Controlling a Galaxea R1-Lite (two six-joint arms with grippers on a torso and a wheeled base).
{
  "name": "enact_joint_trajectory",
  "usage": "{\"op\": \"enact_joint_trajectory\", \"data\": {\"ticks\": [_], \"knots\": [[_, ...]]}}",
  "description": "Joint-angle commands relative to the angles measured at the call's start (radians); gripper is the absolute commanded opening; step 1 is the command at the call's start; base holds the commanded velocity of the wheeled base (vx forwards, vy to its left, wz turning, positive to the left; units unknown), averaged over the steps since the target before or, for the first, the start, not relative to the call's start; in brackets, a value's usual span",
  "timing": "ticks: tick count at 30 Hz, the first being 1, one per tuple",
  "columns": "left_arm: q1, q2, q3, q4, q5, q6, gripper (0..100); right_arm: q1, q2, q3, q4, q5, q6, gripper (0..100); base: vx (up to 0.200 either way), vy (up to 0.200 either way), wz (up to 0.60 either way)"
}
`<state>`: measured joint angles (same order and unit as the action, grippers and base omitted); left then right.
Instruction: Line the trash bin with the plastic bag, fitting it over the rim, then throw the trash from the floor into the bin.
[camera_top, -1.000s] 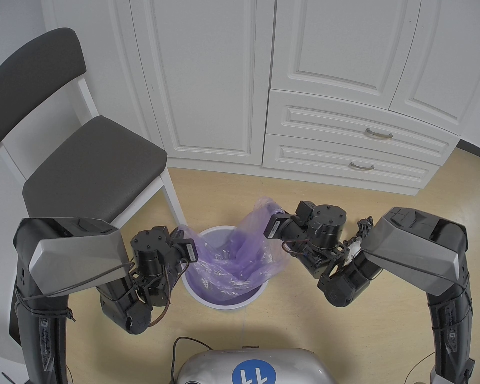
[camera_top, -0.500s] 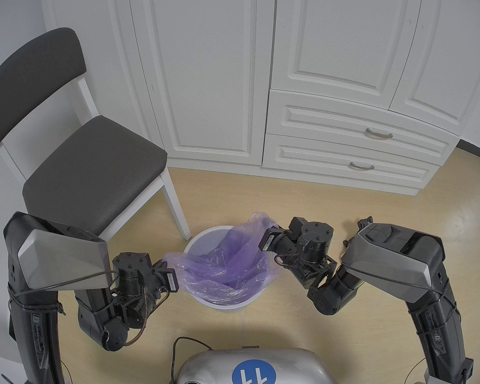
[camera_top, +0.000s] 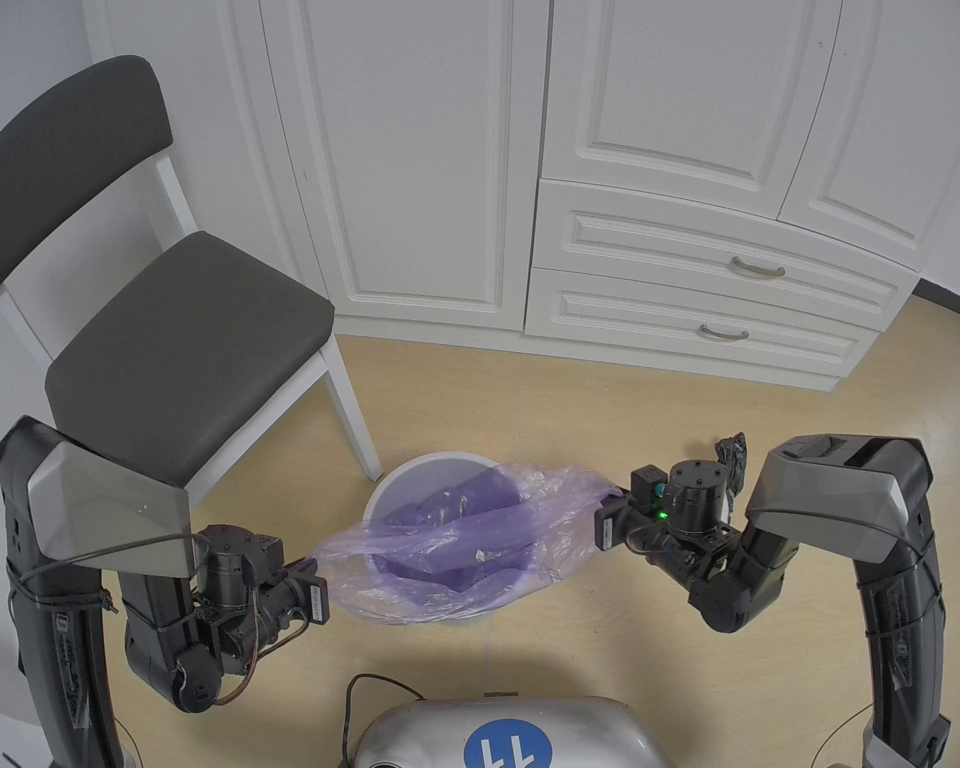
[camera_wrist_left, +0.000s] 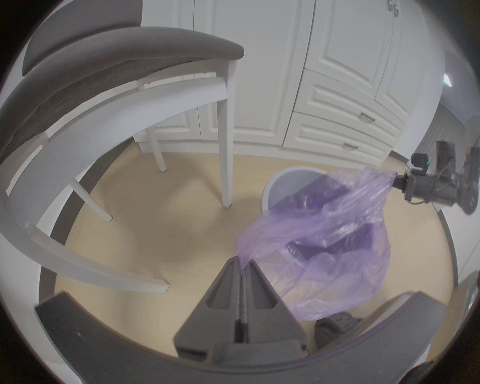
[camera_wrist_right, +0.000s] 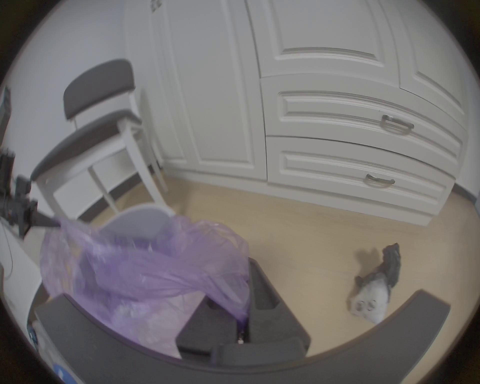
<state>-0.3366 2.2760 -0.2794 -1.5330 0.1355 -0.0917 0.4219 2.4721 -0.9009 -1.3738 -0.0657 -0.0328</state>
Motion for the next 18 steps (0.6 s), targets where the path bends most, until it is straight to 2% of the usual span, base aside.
{"op": "enact_joint_trajectory", "data": {"ticks": [1, 8, 12, 18], "knots": [[0.031, 0.037, 0.045, 0.001, -0.030, 0.036, 0, -0.048, -0.116, 0.135, 0.070, 0.041, -0.087, 0, 0.000, 0.000, 0.00], [0.073, 0.022, 0.058, 0.001, -0.047, 0.069, 0, -0.066, -0.194, 0.194, 0.151, 0.053, -0.151, 0, 0.000, 0.000, 0.00], [0.111, -0.007, 0.083, 0.001, -0.091, 0.106, 0, -0.088, -0.246, 0.229, 0.197, 0.089, -0.188, 0, 0.000, 0.000, 0.00], [0.116, -0.024, 0.088, 0.001, -0.096, 0.110, 0, -0.095, -0.268, 0.254, 0.203, 0.090, -0.225, 0, 0.000, 0.000, 0.00]]}}
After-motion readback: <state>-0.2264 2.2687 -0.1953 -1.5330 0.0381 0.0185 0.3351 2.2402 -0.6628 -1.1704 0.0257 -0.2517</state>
